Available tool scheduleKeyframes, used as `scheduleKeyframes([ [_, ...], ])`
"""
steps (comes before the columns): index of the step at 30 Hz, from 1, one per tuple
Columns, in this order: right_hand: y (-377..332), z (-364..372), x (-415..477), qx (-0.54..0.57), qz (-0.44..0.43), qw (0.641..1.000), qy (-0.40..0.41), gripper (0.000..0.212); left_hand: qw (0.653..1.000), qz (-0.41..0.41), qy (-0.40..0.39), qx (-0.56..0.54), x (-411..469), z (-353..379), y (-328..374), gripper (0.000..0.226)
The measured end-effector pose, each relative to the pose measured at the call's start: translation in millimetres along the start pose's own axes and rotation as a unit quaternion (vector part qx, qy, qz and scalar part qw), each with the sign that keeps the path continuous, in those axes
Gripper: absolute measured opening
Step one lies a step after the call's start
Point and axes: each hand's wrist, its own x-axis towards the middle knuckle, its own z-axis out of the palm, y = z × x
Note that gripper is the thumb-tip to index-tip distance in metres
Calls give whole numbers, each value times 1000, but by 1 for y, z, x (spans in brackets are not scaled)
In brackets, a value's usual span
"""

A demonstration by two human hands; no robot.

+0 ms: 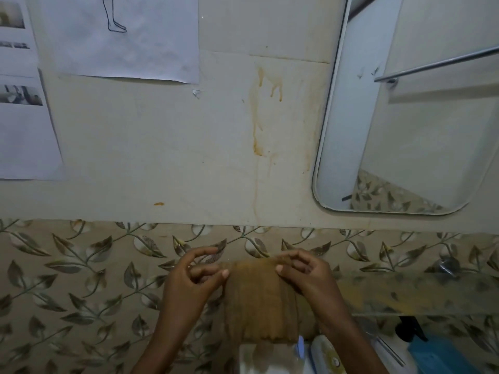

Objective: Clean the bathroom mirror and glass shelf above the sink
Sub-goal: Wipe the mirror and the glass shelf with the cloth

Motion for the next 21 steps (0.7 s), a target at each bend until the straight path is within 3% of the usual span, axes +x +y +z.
scheduleKeyframes([
  [4, 17, 8, 31, -217, -74, 967, 109, 25, 997, -37, -65, 21, 22, 5, -23, 26],
  [6, 27, 12, 30, -287, -124, 944, 105, 24, 997, -32, -59, 32, 20, 0, -35, 26],
  [9, 44, 33, 21, -395, -159, 903, -60, 28, 999, -21, -25, 27, 13, -6, -43, 26],
  [10, 48, 42, 20, -450, -141, 873, -123, 35, 999, -20, -18, 20, 12, -7, -43, 25],
  [12, 54, 57, 20, -548, -101, 812, -173, 53, 1000, -12, -14, 8, 11, -4, -40, 24],
  [16, 60, 65, 19, -606, -112, 772, -156, 67, 1000, 13, -16, -8, 10, 6, -33, 23],
  [21, 57, 49, 4, -629, -199, 749, -64, 55, 998, 45, -27, 19, 10, 21, -31, 28],
])
